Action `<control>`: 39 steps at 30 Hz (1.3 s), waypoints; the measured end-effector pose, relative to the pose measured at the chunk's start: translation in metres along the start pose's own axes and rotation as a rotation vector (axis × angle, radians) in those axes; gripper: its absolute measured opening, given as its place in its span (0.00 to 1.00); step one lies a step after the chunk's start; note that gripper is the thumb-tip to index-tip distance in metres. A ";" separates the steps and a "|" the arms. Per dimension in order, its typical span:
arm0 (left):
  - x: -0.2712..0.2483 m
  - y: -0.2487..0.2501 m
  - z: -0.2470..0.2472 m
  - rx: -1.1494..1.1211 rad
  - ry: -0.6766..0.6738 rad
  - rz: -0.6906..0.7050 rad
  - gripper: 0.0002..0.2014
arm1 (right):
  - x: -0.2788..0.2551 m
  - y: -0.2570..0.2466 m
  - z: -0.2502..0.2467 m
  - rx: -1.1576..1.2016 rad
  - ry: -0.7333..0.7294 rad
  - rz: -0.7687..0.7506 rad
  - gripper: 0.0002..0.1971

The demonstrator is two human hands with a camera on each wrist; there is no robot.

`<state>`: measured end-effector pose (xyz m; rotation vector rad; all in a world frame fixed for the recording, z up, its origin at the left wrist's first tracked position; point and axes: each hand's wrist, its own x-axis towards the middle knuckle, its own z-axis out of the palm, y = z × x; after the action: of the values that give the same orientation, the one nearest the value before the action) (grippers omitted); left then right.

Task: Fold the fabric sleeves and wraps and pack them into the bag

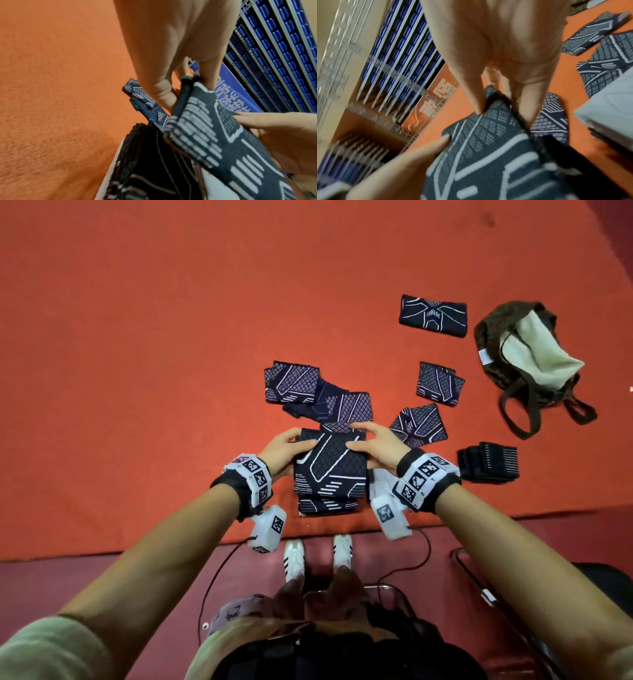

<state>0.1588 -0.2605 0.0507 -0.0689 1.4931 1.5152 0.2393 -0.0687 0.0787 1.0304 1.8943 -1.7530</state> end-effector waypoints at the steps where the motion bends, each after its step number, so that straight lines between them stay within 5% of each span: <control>1: 0.000 -0.006 -0.001 0.020 0.025 0.011 0.09 | 0.004 0.009 0.003 -0.088 0.053 0.012 0.25; 3: 0.001 -0.015 0.000 0.054 0.084 0.033 0.06 | 0.008 0.022 0.008 -0.200 0.139 0.011 0.25; 11: 0.001 -0.016 0.008 -0.104 0.019 0.002 0.13 | 0.008 0.035 0.026 -0.194 -0.036 -0.041 0.13; 15: 0.005 -0.017 0.011 -0.165 0.008 -0.032 0.05 | 0.010 0.044 0.017 0.135 -0.138 0.088 0.09; 17: 0.012 -0.022 0.007 -0.023 0.054 -0.045 0.09 | 0.012 0.049 0.010 0.162 -0.106 0.122 0.03; 21: 0.029 -0.033 0.005 0.370 0.184 0.010 0.16 | 0.015 0.056 0.005 0.056 -0.097 0.141 0.06; 28: 0.046 -0.044 0.013 0.789 0.209 0.202 0.11 | 0.032 0.072 0.014 -0.280 0.036 0.022 0.09; 35: 0.040 -0.082 0.015 1.463 0.128 0.720 0.18 | 0.048 0.084 0.015 -0.424 0.177 -0.207 0.08; 39: 0.035 -0.094 0.011 1.660 0.021 0.547 0.29 | 0.053 0.084 0.011 -0.486 0.185 -0.231 0.12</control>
<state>0.2070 -0.2532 -0.0380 1.3497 2.4298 0.1951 0.2617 -0.0685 -0.0186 0.8346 2.4725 -1.2270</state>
